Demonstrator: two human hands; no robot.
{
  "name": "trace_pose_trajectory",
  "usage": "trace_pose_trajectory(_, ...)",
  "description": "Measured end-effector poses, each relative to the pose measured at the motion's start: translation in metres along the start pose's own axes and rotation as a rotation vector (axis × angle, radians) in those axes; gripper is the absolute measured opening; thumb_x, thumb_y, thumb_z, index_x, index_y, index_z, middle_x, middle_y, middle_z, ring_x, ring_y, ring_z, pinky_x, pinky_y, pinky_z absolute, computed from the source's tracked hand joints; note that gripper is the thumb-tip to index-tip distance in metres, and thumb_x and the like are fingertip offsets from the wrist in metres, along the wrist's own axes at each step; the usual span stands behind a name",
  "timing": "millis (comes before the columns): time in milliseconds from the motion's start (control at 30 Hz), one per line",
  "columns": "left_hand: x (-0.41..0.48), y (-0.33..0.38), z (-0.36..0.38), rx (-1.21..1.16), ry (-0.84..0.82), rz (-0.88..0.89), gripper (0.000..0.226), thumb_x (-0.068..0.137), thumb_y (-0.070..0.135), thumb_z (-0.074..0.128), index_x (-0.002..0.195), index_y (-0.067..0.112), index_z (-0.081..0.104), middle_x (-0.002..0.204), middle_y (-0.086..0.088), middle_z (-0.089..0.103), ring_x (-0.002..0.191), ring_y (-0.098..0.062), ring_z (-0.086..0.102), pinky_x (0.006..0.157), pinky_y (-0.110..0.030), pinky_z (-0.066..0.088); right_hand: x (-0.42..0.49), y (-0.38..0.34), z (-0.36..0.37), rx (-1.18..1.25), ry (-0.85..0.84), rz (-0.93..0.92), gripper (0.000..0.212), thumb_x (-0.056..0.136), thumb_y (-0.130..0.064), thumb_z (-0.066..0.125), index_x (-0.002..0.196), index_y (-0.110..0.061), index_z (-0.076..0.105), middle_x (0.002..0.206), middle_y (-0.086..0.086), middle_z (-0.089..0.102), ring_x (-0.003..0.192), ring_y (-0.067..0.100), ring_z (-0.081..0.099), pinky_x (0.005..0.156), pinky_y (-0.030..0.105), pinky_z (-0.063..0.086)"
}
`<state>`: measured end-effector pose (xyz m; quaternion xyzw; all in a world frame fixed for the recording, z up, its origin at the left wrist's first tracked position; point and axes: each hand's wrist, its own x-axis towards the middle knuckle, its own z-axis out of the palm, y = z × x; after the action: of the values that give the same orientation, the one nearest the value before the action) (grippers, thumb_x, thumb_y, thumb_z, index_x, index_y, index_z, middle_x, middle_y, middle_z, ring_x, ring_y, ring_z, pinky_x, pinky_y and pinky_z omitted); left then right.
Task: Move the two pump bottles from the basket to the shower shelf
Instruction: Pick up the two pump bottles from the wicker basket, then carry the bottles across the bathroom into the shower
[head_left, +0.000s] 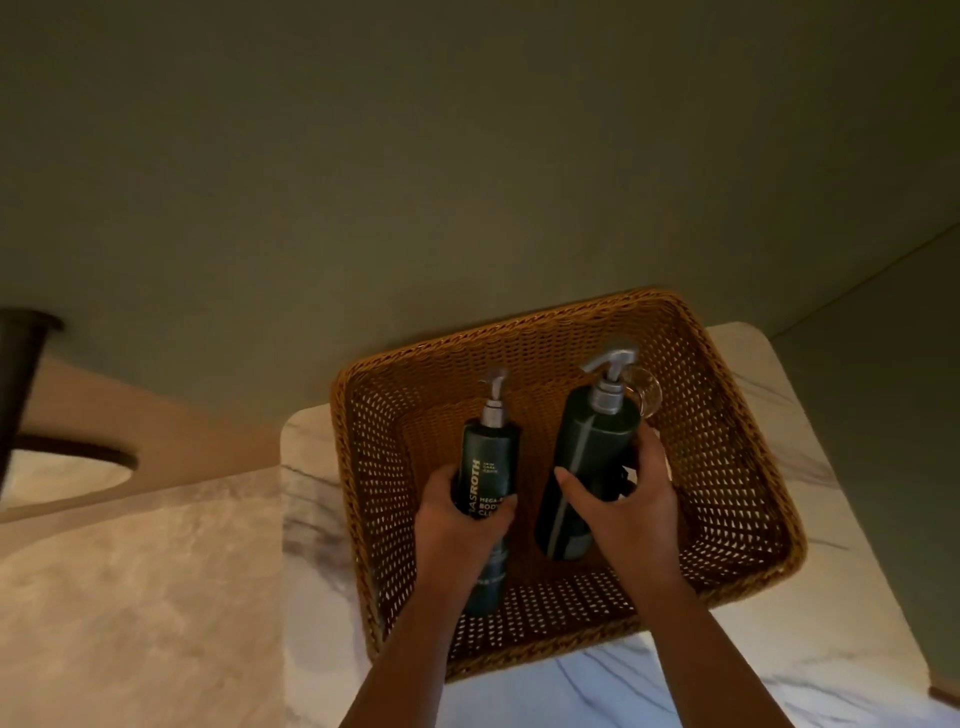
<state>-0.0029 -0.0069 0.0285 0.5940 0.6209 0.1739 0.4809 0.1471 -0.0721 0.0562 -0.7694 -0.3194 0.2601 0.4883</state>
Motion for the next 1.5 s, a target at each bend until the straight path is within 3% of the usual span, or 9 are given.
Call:
trace_pose_trajectory(233,-0.055,0.047,-0.043,-0.06,0.029,0.057,0.053,0.06,0.033,0.078,0.093,0.048,0.041,0.092,0.032,0.05,0.083,0.016,0.048,0.062,-0.005,0.035,-0.031,-0.053,-0.032,-0.021,-0.069,-0.046,0.077,0.061,-0.035,0.077,0.125,-0.041,0.034,0.112,-0.034,0.042,0.105,-0.001,0.047,0.077,0.007,0.037)
trace_pose_trajectory(333,-0.079,0.06,-0.062,0.015,0.039,0.107,0.058,0.056,0.041,0.078,0.095,0.054,0.036,0.093,0.037,0.045,0.082,0.02,0.045,0.062,-0.005,0.032,-0.043,-0.081,-0.049,-0.009,-0.11,-0.104,0.068,0.057,-0.045,0.074,0.111,-0.059,0.034,0.105,-0.041,0.042,0.098,-0.017,0.047,0.069,0.002,0.04)
trace_pose_trajectory(433,-0.104,0.073,-0.08,0.044,0.055,0.163,0.063,0.052,0.048,0.075,0.098,0.061,0.035,0.093,0.038,0.048,0.09,0.025,0.045,0.056,-0.002,0.037,-0.055,-0.105,-0.063,0.011,-0.17,-0.14,0.068,0.056,-0.049,0.072,0.113,-0.057,0.036,0.105,-0.042,0.043,0.1,-0.023,0.043,0.066,-0.004,0.039)
trace_pose_trajectory(533,-0.129,0.082,-0.093,-0.005,0.085,0.21,0.064,0.051,0.051,0.074,0.103,0.06,0.037,0.1,0.032,0.055,0.096,0.017,0.049,0.065,-0.008,0.041,-0.065,-0.123,-0.073,0.033,-0.196,-0.179,0.073,0.059,-0.04,0.076,0.12,-0.046,0.036,0.105,-0.04,0.043,0.099,-0.023,0.042,0.066,-0.003,0.038)
trace_pose_trajectory(800,-0.189,0.101,-0.119,-0.267,0.219,0.214,0.064,0.047,0.049,0.076,0.103,0.055,0.046,0.109,0.021,0.061,0.102,-0.003,0.058,0.086,-0.033,0.051,-0.098,-0.163,-0.084,0.119,-0.29,-0.277,0.075,0.057,-0.034,0.079,0.11,-0.061,0.033,0.101,-0.047,0.047,0.101,-0.027,0.04,0.068,0.005,0.041)
trace_pose_trajectory(1067,-0.237,0.077,-0.144,-0.369,0.438,0.162,0.062,0.049,0.04,0.079,0.1,0.052,0.047,0.105,0.022,0.061,0.097,-0.001,0.061,0.079,-0.022,0.052,-0.133,-0.185,-0.063,0.132,-0.509,-0.402,0.078,0.057,-0.028,0.079,0.108,-0.065,0.033,0.101,-0.054,0.042,0.102,-0.025,0.041,0.072,-0.005,0.036)
trace_pose_trajectory(1200,-0.265,0.06,-0.153,-0.393,0.56,0.14,0.06,0.049,0.038,0.079,0.096,0.057,0.046,0.095,0.034,0.061,0.094,0.011,0.057,0.067,-0.004,0.046,-0.155,-0.191,-0.048,0.13,-0.633,-0.418,0.078,0.058,-0.025,0.08,0.107,-0.066,0.033,0.101,-0.054,0.044,0.1,-0.025,0.043,0.07,-0.006,0.036)
trace_pose_trajectory(1400,-0.314,0.034,-0.168,-0.404,0.693,0.116,0.059,0.052,0.032,0.079,0.099,0.049,0.049,0.103,0.019,0.06,0.096,-0.003,0.061,0.078,-0.022,0.05,-0.2,-0.203,-0.037,0.104,-0.743,-0.461,0.074,0.054,-0.037,0.075,0.104,-0.068,0.03,0.097,-0.06,0.039,0.096,-0.033,0.037,0.063,-0.008,0.034)
trace_pose_trajectory(1500,-0.352,0.019,-0.173,-0.413,0.765,0.095,0.057,0.053,0.032,0.079,0.099,0.048,0.049,0.102,0.019,0.06,0.094,-0.002,0.061,0.075,-0.02,0.05,-0.234,-0.208,-0.034,0.087,-0.846,-0.495,0.073,0.054,-0.037,0.077,0.105,-0.066,0.033,0.099,-0.052,0.047,0.097,-0.029,0.041,0.067,-0.006,0.036)
